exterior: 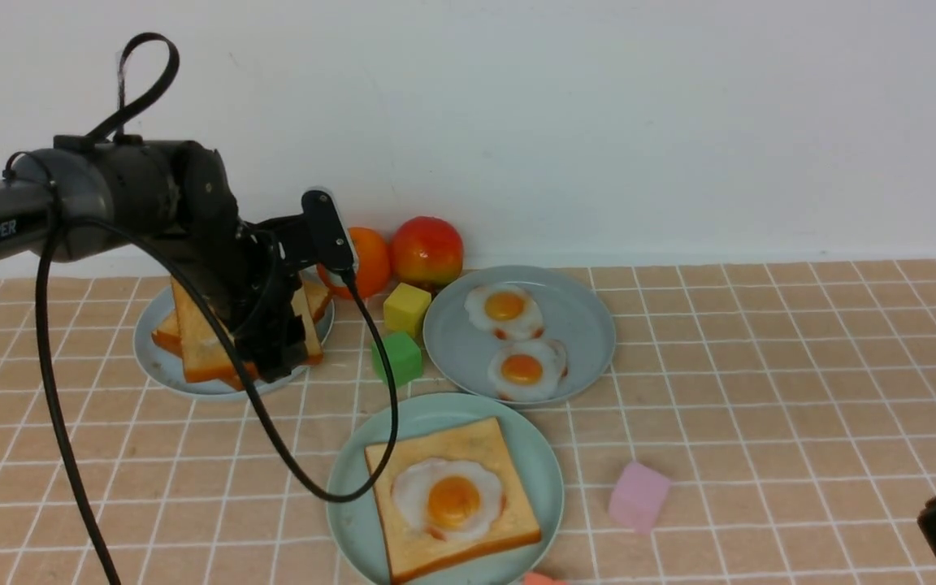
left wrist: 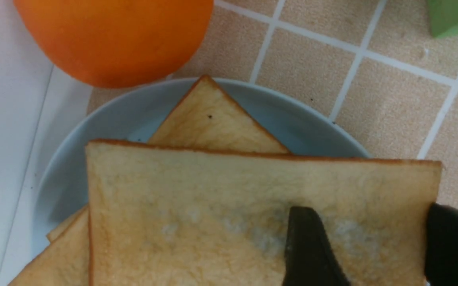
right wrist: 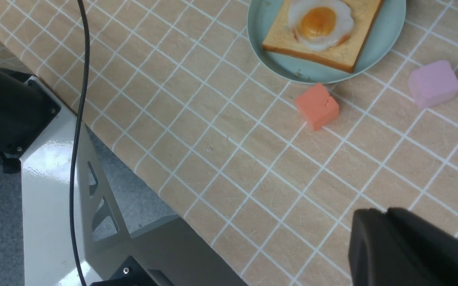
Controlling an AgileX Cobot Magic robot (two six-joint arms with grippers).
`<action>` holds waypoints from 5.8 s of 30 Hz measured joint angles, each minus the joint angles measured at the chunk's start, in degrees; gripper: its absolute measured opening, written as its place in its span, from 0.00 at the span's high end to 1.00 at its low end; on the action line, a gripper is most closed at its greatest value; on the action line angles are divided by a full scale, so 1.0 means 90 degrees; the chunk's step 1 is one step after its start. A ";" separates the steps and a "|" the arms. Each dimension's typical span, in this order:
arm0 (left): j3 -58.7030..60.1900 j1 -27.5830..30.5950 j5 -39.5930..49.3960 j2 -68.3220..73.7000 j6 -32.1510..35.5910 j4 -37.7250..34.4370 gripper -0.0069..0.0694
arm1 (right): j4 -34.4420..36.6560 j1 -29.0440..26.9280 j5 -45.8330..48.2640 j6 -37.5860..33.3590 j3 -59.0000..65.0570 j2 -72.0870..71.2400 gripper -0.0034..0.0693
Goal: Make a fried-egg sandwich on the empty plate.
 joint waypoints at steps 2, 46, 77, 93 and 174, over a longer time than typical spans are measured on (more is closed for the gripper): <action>0.0000 0.0000 0.0046 -0.0039 0.0001 0.0012 0.43 | 0.0000 0.0000 0.0000 0.0000 0.0000 0.0000 0.87; 0.0012 0.0000 0.0372 -0.0362 -0.0442 0.0158 0.79 | 0.0012 0.0000 0.0000 -0.0145 0.0000 0.0000 0.81; 0.1491 -0.4269 0.0379 -0.1329 -0.4444 0.2005 0.82 | 0.0327 0.0000 0.0049 -0.0198 0.0020 -0.1258 0.79; 0.1491 -0.4269 0.0315 -0.1035 -0.4449 0.2190 0.82 | 0.0379 0.0000 0.0049 -0.0192 0.0020 -0.1258 0.79; 0.8654 -0.4269 -0.3545 -1.1452 -0.7556 0.0559 0.93 | -0.3015 -0.0011 -0.4633 0.4505 0.5489 -0.3926 0.95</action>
